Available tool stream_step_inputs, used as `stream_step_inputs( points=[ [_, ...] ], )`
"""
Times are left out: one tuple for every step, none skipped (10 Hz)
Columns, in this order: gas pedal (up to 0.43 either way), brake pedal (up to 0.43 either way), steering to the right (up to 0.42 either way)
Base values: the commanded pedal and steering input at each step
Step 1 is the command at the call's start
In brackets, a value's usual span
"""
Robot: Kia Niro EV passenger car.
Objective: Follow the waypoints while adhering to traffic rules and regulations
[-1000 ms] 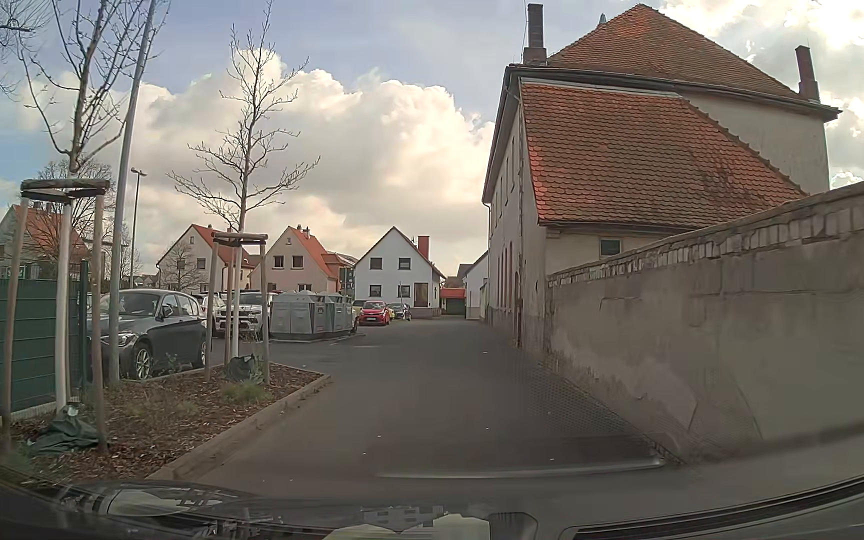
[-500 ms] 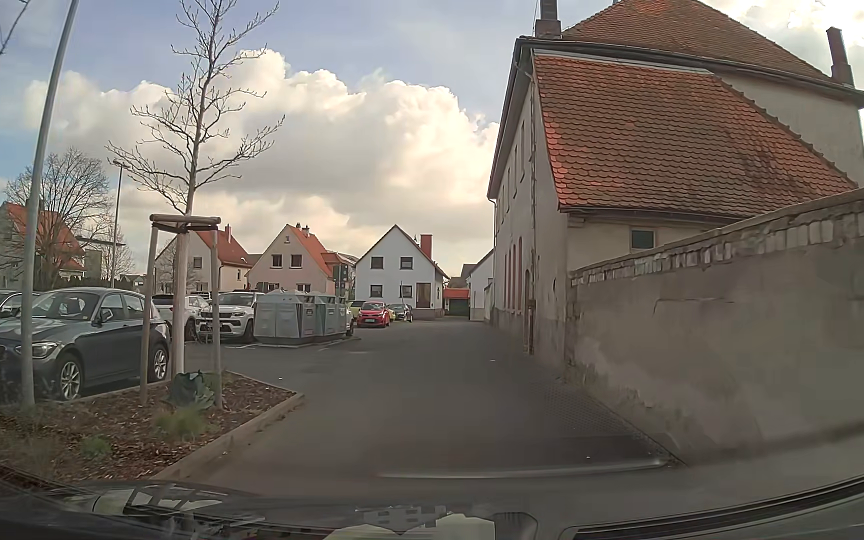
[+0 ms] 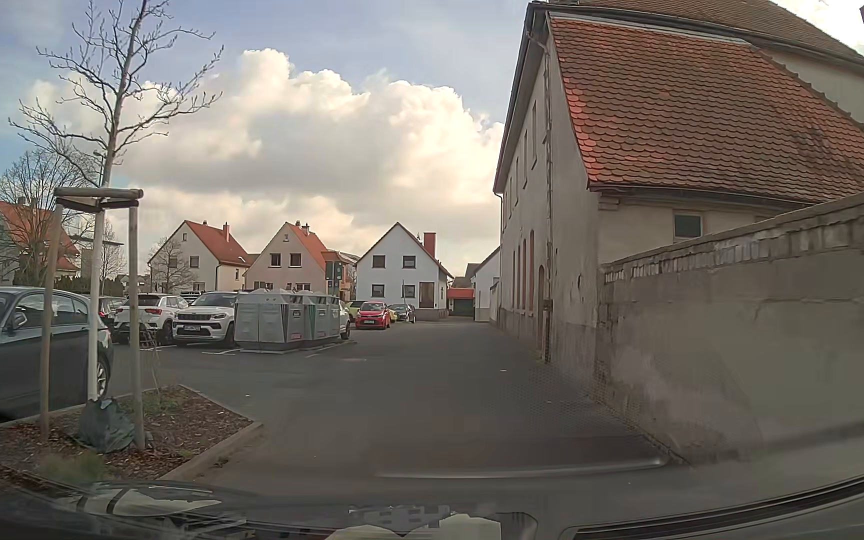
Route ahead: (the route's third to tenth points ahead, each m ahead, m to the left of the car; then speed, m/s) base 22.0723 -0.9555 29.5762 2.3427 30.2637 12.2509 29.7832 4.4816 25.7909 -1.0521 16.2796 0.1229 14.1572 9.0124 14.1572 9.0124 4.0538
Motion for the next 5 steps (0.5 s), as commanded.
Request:
stream_step_inputs(
  points=[
    [0.079,0.000,-0.012],
    [0.079,0.000,-0.011],
    [0.079,0.000,-0.010],
    [0.067,0.000,-0.010],
    [0.059,0.000,-0.010]
  ],
)
